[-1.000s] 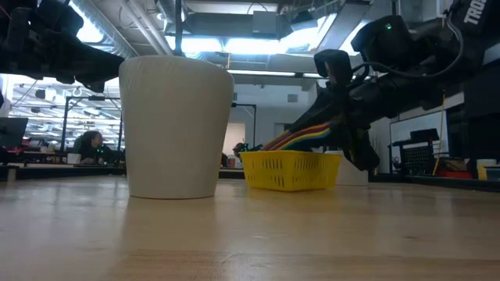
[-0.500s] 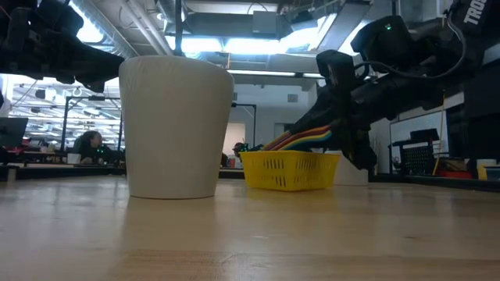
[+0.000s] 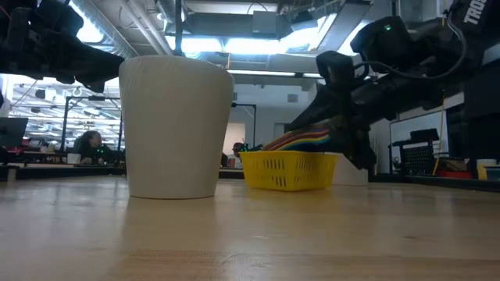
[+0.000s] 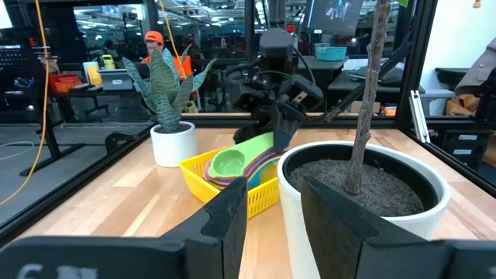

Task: Nest measuring cups in basket
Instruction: Put the nested measuring cups into the yellow basket, then return to Home Position

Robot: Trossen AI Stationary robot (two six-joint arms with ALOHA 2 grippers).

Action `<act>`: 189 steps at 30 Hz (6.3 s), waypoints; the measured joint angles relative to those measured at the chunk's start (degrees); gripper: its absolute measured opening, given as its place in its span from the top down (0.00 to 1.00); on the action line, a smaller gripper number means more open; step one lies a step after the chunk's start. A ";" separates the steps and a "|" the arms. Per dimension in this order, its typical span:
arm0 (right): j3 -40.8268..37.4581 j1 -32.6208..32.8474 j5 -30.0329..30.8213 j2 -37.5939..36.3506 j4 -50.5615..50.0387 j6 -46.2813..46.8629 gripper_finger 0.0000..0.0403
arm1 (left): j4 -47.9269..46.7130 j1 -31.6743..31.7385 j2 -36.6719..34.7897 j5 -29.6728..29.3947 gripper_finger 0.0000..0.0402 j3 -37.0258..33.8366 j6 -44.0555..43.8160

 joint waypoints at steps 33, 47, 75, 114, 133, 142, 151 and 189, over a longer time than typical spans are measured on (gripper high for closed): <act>0.00 -1.21 -2.72 -0.02 2.53 7.55 0.39 | 0.00 0.00 0.00 -0.02 0.71 -0.02 0.00; 0.00 -1.18 -10.29 -0.02 2.58 7.82 0.39 | -0.01 -0.02 0.00 -0.01 0.71 0.00 0.00; -0.02 1.25 -21.81 -0.02 10.57 3.00 0.39 | -0.02 0.00 0.00 0.00 0.71 -0.01 0.00; 0.00 -3.16 -12.09 -46.52 -21.05 -31.98 0.93 | 0.00 -0.02 0.00 -0.02 0.71 0.00 0.00; 0.00 0.41 -4.85 -74.61 -52.29 -42.13 0.93 | 0.00 0.00 0.00 0.00 0.71 -0.02 0.00; 0.00 0.41 -3.72 -79.35 -58.24 -42.28 0.93 | -0.02 -0.01 -0.02 -0.02 0.71 0.00 0.00; -2.10 0.40 -3.29 -84.56 -59.54 -44.33 0.93 | -0.01 -0.01 -0.02 0.00 0.71 -0.02 0.00; -25.42 0.32 -1.78 -91.80 -40.37 -43.34 0.93 | 0.07 -0.01 -0.04 0.13 0.71 -0.02 0.00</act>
